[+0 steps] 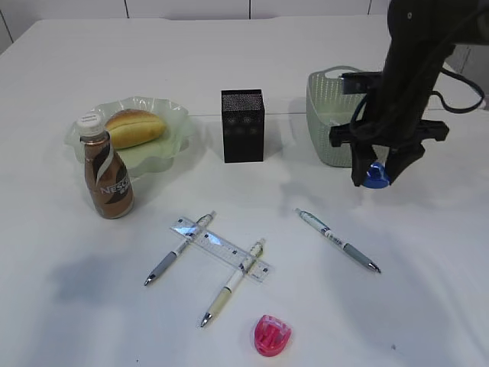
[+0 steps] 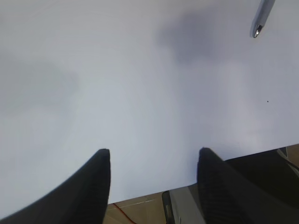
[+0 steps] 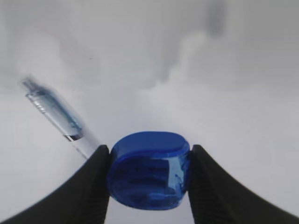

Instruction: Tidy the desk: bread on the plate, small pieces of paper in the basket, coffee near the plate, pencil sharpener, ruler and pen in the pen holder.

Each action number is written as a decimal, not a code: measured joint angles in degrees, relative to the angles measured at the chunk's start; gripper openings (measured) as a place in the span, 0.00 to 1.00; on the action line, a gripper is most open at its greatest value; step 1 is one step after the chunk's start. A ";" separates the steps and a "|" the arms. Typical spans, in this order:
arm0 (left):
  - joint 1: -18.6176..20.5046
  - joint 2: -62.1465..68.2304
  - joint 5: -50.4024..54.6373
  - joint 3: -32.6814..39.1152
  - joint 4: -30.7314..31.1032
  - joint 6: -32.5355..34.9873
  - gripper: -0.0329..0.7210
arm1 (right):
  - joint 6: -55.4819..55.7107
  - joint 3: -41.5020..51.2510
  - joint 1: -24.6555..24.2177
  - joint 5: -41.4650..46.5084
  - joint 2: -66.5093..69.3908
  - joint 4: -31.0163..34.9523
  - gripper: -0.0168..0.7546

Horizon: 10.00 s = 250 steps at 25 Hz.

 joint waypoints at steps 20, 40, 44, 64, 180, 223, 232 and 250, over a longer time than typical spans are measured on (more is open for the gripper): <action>0.00 0.00 1.57 0.00 0.00 -0.04 0.59 | -1.13 -16.77 6.87 0.94 -0.26 1.37 0.51; 0.00 0.00 2.16 0.00 0.22 -0.04 0.59 | -5.27 -30.79 6.87 1.81 9.04 3.92 0.51; 0.00 0.00 2.25 0.00 0.22 -0.04 0.59 | -6.37 -34.12 6.87 1.81 11.03 4.25 0.51; 0.00 0.00 2.25 0.00 0.28 -0.13 0.59 | -17.27 -35.43 6.87 -19.15 12.21 13.98 0.51; 0.00 0.00 2.25 0.00 0.55 -0.13 0.57 | -22.16 -41.12 6.87 2.31 2.52 13.42 0.68; 0.00 0.00 2.25 0.00 -3.39 -0.13 0.57 | -6.83 25.04 29.45 1.50 -31.19 2.83 0.68; 0.00 0.00 2.25 0.00 -3.44 -0.13 0.57 | -8.74 25.04 29.45 0.66 -25.01 2.74 0.68; 0.00 0.00 2.25 0.00 -3.31 -0.17 0.57 | -22.05 25.04 29.55 -10.86 -16.41 7.95 0.67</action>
